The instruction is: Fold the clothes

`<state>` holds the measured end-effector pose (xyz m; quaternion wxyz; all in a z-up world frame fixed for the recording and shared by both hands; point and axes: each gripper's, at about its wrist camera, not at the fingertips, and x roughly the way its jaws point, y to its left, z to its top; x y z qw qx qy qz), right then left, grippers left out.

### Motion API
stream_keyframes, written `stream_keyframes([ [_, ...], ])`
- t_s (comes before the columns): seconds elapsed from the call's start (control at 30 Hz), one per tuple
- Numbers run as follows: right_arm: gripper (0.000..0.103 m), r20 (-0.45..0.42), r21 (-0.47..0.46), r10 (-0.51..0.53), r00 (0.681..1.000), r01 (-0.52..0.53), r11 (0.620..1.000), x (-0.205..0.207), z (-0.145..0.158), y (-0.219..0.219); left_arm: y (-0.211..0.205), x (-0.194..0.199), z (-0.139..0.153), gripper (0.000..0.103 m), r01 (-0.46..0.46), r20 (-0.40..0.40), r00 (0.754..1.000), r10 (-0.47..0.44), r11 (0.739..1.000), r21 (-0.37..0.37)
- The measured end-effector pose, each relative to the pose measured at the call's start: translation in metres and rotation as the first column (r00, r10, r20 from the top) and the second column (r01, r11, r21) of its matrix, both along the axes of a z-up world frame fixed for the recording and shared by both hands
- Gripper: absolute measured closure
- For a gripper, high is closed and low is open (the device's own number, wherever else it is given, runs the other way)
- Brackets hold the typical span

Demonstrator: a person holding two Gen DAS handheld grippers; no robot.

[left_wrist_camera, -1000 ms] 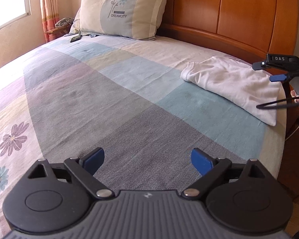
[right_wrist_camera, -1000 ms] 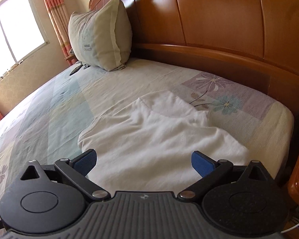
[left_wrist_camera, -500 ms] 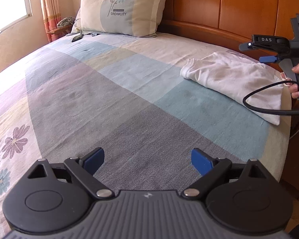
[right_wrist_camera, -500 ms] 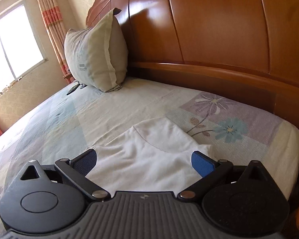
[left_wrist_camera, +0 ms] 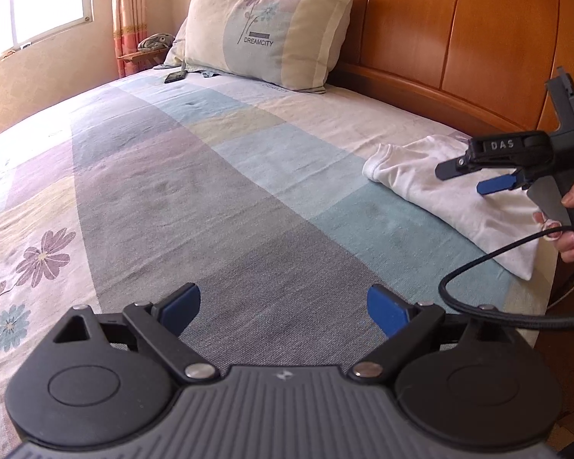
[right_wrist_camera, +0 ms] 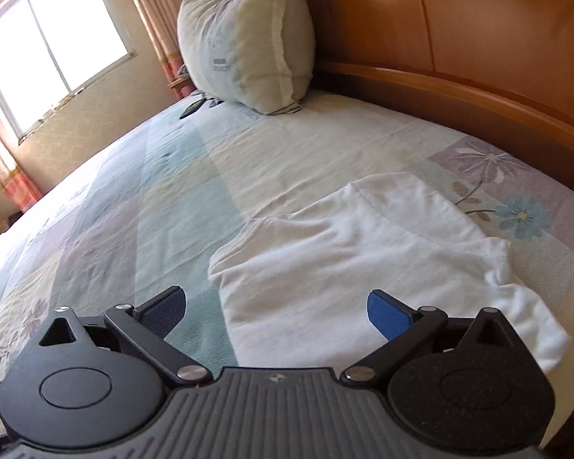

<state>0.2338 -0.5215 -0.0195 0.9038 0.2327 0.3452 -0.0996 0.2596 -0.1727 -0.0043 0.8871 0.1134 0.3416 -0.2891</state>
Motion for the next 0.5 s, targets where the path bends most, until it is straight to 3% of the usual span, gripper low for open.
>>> stream_keyframes([
  [0.07,0.000,-0.090,0.030,0.022,0.996,-0.019,0.999,0.016,-0.013,0.011,0.006,-0.001,0.002,0.009,0.017,0.005,1.000,-0.017,1.000,-0.012],
  [0.23,0.000,-0.091,0.019,-0.032,0.995,0.034,0.999,0.001,0.002,0.036,0.018,0.000,0.008,0.008,0.092,0.020,0.996,-0.091,0.995,-0.048],
  [0.33,0.000,-0.100,-0.043,-0.072,0.992,0.068,0.997,-0.015,0.016,0.048,0.026,0.000,0.012,0.008,0.137,0.031,0.990,-0.135,0.988,-0.069],
  [0.5,0.000,-0.108,-0.161,-0.229,0.967,0.210,0.964,-0.058,0.041,0.066,0.038,0.001,0.017,0.008,0.211,0.050,0.977,-0.207,0.972,-0.103],
])
